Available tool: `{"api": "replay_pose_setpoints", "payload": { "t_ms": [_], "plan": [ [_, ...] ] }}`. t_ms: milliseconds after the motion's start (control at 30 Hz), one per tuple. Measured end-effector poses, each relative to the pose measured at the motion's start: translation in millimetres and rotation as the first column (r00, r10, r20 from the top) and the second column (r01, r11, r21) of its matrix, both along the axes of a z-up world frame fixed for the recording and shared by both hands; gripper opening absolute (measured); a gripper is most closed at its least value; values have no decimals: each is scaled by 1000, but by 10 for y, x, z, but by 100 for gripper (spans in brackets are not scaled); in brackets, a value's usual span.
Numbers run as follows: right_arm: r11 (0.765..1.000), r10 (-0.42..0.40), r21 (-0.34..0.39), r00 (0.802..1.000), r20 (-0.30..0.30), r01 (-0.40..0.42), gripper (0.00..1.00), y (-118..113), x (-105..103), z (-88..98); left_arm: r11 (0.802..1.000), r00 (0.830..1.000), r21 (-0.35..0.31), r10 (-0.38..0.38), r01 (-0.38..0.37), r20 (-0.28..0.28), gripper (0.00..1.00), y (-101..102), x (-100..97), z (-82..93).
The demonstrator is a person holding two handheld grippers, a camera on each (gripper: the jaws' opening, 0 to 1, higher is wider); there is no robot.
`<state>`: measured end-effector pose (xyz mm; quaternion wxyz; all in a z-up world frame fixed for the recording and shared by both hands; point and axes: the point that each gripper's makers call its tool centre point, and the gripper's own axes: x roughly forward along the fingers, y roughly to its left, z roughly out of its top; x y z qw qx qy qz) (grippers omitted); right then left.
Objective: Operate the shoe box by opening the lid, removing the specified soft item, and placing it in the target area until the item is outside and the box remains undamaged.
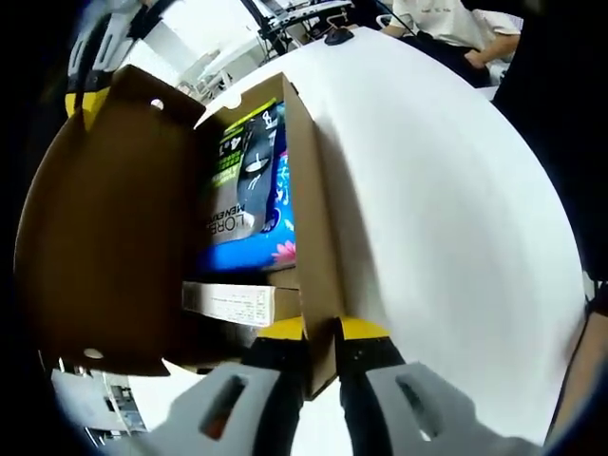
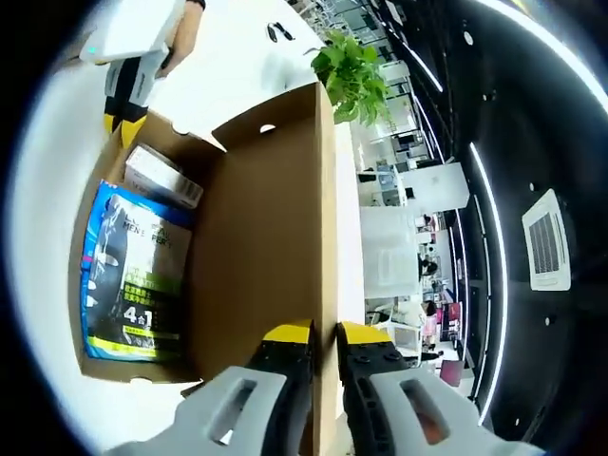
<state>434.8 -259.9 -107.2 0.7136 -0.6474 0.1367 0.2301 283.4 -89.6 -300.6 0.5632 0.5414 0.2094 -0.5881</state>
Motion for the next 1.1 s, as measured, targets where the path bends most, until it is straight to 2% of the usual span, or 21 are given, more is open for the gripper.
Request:
{"api": "replay_pose_setpoints", "payload": {
  "t_ms": [167,400,1100],
  "plan": [
    [1000,-9,-8,1000,-19,9,6,-27,106,-13,1000,1000,-2,-2,2,-1,10,-3,-2,-2],
    [1000,-18,-6,997,-73,18,5,-48,227,-45,1000,1000,-4,-6,6,-4,11,-5,9,-12],
    [999,-46,-21,987,-154,43,3,-92,481,-168,1000,1000,-6,-7,7,-14,10,-12,11,-28]
  ]
}}
